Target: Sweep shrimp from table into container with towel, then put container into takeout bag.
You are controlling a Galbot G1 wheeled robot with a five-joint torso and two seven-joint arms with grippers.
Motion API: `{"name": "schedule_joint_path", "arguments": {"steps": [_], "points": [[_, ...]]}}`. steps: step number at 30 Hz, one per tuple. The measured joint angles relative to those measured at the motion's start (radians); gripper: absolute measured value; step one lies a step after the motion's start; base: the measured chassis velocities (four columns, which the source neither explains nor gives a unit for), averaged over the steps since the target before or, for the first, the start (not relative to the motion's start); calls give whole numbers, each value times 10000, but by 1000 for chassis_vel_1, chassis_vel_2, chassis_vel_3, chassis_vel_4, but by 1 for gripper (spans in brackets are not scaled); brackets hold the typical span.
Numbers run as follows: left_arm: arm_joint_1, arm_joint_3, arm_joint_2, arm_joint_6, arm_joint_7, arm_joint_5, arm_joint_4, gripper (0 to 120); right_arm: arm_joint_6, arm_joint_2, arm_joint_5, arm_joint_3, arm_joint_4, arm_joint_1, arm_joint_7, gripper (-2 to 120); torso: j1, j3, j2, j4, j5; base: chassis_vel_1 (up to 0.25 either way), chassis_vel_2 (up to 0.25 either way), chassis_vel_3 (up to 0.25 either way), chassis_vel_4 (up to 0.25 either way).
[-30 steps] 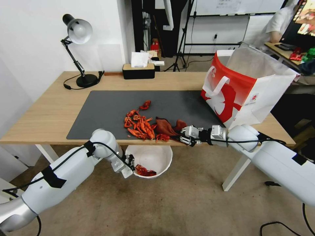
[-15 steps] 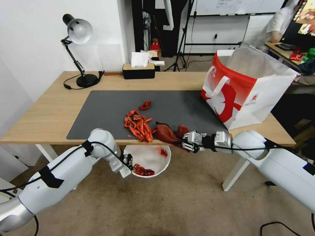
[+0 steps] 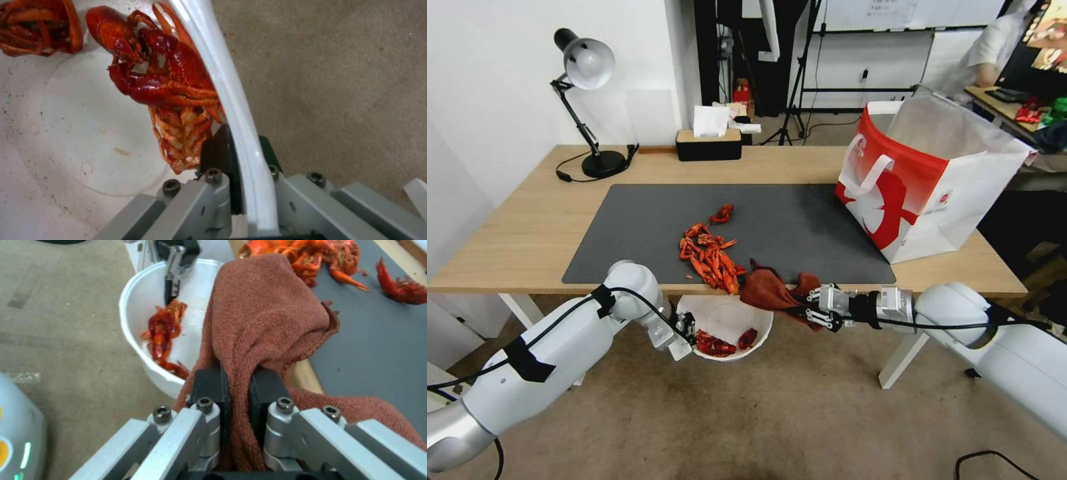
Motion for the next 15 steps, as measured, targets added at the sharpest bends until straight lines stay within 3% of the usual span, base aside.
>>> {"name": "schedule_joint_path", "arguments": {"steps": [15], "points": [[306,-198,54,-17,-6,52,-62,0,58,-243,560,915,830,-1121,-159,6,0,0,0,0,-1,0,0,0,0]]}}
